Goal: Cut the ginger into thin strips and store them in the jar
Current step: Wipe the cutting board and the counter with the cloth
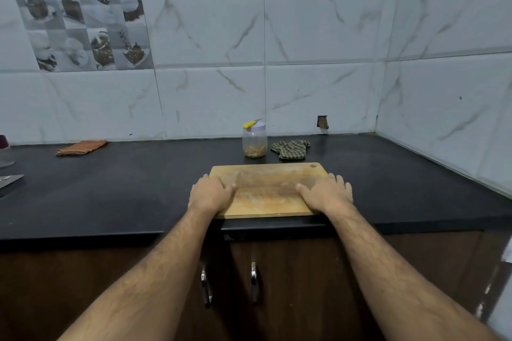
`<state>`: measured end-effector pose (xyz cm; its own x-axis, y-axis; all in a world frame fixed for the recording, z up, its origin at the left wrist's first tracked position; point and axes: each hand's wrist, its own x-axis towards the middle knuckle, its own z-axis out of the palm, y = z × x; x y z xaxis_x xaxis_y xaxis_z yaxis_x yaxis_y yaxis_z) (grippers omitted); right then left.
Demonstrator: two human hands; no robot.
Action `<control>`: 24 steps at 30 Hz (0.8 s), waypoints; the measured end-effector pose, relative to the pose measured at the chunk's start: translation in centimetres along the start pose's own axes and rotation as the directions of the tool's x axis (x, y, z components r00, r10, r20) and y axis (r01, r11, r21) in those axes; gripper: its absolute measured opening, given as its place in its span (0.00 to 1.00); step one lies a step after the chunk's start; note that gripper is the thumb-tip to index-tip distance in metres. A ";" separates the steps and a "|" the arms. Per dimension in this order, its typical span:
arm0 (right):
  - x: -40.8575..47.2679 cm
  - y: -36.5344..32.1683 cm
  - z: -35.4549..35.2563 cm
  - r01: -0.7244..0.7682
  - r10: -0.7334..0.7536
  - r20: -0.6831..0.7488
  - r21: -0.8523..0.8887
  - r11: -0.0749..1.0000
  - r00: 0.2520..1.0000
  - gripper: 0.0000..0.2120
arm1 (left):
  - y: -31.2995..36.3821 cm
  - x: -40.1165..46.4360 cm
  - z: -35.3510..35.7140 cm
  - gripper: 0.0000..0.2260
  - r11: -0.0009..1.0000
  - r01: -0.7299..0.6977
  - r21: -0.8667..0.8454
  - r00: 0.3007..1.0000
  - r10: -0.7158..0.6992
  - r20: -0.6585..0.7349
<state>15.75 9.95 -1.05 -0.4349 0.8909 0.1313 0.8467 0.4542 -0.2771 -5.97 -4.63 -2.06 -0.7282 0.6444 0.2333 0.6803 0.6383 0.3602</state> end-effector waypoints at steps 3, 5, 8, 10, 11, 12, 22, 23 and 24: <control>1.1 -2.2 -1.6 0.133 -0.123 -0.084 0.122 0.984 0.989 0.30 | 0.9 0.5 -0.8 0.22 0.987 -0.065 -0.148 0.990 0.046 -0.130; 2.2 -4.3 -2.6 0.158 -0.164 -0.014 0.362 0.919 0.986 0.28 | 2.0 1.5 -1.6 0.23 0.944 -0.091 -0.318 0.987 0.044 -0.154; 4.9 -7.1 -2.9 0.137 -0.194 0.033 0.590 0.796 0.980 0.28 | 3.4 4.3 -2.0 0.23 0.843 -0.073 -0.533 0.986 -0.020 -0.166; 7.5 -8.5 -2.3 0.138 -0.190 0.013 0.642 0.755 0.982 0.30 | 4.0 6.9 -1.7 0.23 0.790 -0.034 -0.613 0.990 -0.055 -0.126; 8.8 -9.1 -2.0 0.131 -0.183 0.012 0.654 0.745 0.983 0.32 | 4.2 8.3 -1.4 0.24 0.775 -0.014 -0.631 0.993 -0.063 -0.100; 10.3 -9.6 -1.6 0.121 -0.177 0.018 0.663 0.739 0.984 0.33 | 4.4 9.7 -1.1 0.24 0.771 0.006 -0.637 0.995 -0.067 -0.072; 22.2 -11.7 2.0 0.046 -0.208 0.129 0.738 0.673 0.969 0.37 | 6.3 19.6 2.3 0.22 0.802 0.056 -0.595 0.998 -0.033 0.049; 23.1 -11.8 2.5 0.036 -0.220 0.148 0.749 0.661 0.964 0.37 | 6.6 19.9 2.6 0.21 0.806 0.052 -0.590 0.998 -0.030 0.048; 24.1 -11.9 3.0 0.035 -0.235 0.158 0.759 0.650 0.959 0.38 | 6.9 20.2 2.8 0.21 0.810 0.049 -0.584 0.999 -0.028 0.044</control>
<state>-5.71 26.03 2.55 -0.6647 0.7460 0.0410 0.3024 0.3188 -0.8983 -15.80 13.93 2.63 -0.7428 0.6439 0.1832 0.4671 0.3025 0.8308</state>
